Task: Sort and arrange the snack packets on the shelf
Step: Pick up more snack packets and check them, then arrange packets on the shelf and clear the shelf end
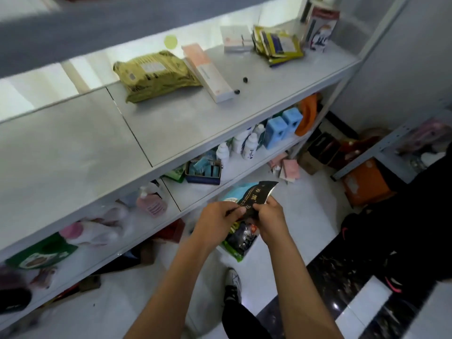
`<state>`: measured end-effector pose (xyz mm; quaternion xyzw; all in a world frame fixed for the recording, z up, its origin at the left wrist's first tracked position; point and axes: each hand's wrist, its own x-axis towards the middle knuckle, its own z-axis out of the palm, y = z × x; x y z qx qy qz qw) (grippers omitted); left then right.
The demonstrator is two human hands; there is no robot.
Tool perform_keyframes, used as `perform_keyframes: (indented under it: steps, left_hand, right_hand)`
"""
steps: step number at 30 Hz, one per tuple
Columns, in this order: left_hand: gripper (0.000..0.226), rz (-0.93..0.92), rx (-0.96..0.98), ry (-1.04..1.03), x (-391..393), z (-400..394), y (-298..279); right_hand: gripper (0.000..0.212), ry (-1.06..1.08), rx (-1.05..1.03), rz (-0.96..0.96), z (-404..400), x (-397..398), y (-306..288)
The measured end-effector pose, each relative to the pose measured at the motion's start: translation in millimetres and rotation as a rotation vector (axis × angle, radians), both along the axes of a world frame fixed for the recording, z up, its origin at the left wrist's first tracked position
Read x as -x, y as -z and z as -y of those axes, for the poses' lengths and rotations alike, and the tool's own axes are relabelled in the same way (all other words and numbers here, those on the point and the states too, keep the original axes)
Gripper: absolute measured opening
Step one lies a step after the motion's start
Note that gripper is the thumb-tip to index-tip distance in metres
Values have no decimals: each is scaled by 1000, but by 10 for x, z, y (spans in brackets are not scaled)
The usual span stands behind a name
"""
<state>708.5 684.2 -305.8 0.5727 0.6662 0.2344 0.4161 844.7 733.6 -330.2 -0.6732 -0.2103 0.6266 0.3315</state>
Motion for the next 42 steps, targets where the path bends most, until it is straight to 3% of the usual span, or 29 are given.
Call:
perform_keyframes:
  steps: [2, 6, 12, 21, 25, 27, 30, 33, 38, 42]
  left_hand:
    - [20, 12, 67, -21, -51, -138, 319]
    - [40, -132, 180, 45, -98, -368, 949]
    - [38, -345, 287, 181, -52, -708, 2119]
    - [58, -598, 389, 410, 33, -846, 4134]
    - [56, -648, 402, 454, 51, -800, 4693]
    - [59, -664, 432, 466, 46, -772, 4837]
    - [59, -684, 445, 498, 7, -736, 4865]
    - [58, -691, 430, 519, -74, -735, 4705]
    - [57, -676, 324, 505, -237, -836, 4059]
    - [59, -681, 186, 496, -309, -907, 3133]
  right_hand:
    - [35, 14, 18, 49, -108, -112, 384]
    - [41, -29, 97, 131, -230, -329, 1143]
    - [39, -64, 212, 172, -332, -481, 2374]
    - [37, -25, 306, 102, -507, -451, 4402]
    - [37, -60, 337, 11, -601, -369, 5069]
    - [27, -130, 389, 78, -565, -397, 5305]
    - [14, -306, 410, 379, -459, -486, 5372]
    - [27, -452, 281, 513, -358, -485, 5048]
    - [41, -650, 50, 658, -299, -451, 4177]
    - [37, -724, -247, 834, -335, -443, 3075]
